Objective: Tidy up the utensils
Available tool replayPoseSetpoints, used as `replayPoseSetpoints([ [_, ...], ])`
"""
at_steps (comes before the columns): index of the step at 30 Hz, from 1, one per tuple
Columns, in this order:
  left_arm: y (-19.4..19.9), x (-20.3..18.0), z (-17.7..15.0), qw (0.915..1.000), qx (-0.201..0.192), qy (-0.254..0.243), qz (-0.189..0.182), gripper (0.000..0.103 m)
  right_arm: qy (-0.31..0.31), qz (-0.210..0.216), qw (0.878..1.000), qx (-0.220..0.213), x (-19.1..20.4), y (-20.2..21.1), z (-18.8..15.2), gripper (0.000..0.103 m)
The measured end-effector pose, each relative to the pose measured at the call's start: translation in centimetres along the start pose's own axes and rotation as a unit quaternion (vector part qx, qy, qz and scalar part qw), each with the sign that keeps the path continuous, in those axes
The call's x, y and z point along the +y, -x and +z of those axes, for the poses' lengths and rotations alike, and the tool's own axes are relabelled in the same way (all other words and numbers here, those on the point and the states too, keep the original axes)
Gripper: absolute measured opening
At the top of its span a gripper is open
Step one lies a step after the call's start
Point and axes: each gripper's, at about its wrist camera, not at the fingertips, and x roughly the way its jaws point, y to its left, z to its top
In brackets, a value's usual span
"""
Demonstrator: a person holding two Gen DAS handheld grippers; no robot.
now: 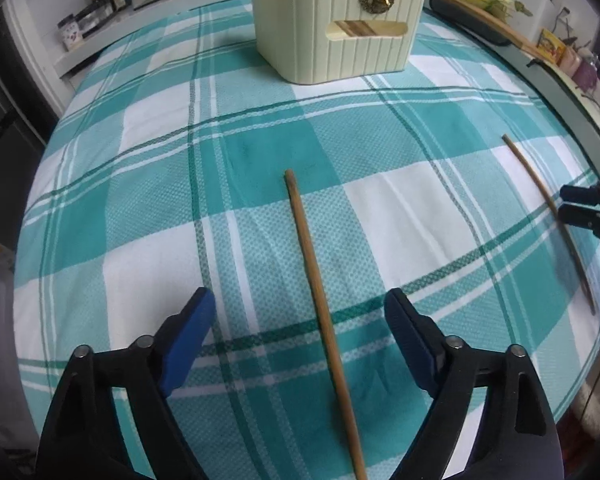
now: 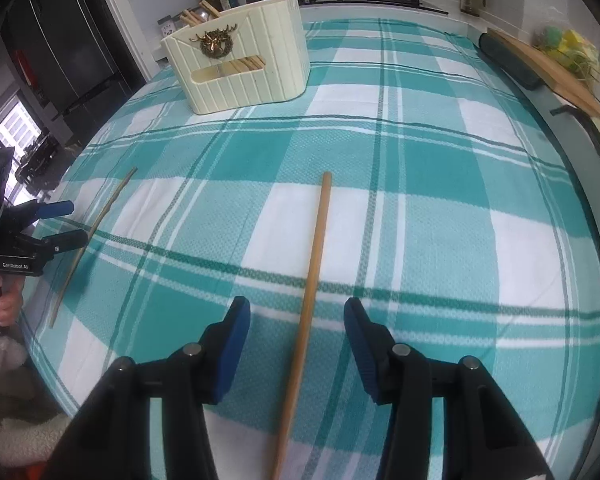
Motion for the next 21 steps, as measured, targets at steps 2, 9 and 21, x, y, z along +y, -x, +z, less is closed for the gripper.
replayPoseSetpoints([
  [2,-0.8,-0.1,0.7,0.9999,0.013,-0.004,0.006,0.078,0.015,-0.011,1.0,0.011,0.2,-1.1,1.2,0.05],
  [9,-2.0,-0.5,3.8,0.9995,0.03,-0.004,-0.01,0.035,0.054,-0.05,0.997,0.021,1.4,-4.3,4.7,0.04],
  [21,6.0,-0.1,2.9,0.9949,-0.088,0.042,-0.026,0.004,-0.017,-0.013,0.997,-0.071,1.1,0.3,6.4,0.007],
])
